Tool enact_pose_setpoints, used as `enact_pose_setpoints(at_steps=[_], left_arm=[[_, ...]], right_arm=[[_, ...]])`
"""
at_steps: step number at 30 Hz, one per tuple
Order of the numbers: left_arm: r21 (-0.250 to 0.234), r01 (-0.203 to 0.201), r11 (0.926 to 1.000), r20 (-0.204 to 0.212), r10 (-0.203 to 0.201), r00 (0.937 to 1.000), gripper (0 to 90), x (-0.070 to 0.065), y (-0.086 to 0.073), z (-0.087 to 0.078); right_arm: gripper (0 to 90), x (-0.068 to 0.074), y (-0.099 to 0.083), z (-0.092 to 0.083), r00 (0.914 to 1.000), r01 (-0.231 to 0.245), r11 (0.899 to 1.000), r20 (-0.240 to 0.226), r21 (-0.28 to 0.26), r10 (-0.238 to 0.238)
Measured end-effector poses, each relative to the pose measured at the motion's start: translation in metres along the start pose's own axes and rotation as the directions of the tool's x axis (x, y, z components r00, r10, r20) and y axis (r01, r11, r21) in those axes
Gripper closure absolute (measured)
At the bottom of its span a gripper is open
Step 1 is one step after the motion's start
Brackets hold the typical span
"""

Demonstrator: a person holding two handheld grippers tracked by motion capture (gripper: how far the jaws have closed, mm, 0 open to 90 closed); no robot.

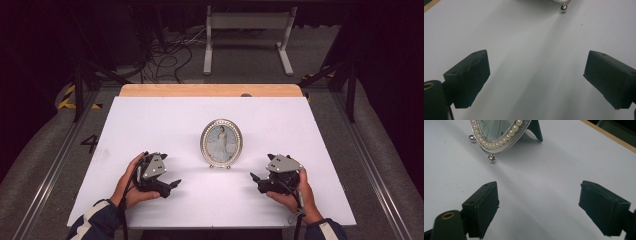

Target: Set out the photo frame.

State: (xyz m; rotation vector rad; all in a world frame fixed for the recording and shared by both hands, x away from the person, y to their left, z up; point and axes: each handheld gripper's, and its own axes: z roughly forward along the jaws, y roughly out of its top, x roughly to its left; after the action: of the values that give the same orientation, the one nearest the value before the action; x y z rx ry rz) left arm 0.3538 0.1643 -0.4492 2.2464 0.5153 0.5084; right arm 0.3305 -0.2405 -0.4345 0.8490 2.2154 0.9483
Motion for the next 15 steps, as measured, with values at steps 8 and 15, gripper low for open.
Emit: enact_pose_setpoints(at_steps=[8, 15], left_arm=[[0.000, 0.012, 0.9999, -0.026, -0.012, 0.9996, 7.0, 0.001, -0.008, -0.006], [0.005, 0.022, 0.9998, -0.032, -0.021, 0.9993, 7.0, 0.001, -0.017, -0.013]], right_arm=[[15.7, -0.003, -0.007, -0.005, 0.9999, 0.001, 1.000, 0.014, 0.014, -0.001], [15.7, -0.002, -0.013, -0.008, 0.9998, -0.003, 1.000, 0.018, 0.015, 0.003]])
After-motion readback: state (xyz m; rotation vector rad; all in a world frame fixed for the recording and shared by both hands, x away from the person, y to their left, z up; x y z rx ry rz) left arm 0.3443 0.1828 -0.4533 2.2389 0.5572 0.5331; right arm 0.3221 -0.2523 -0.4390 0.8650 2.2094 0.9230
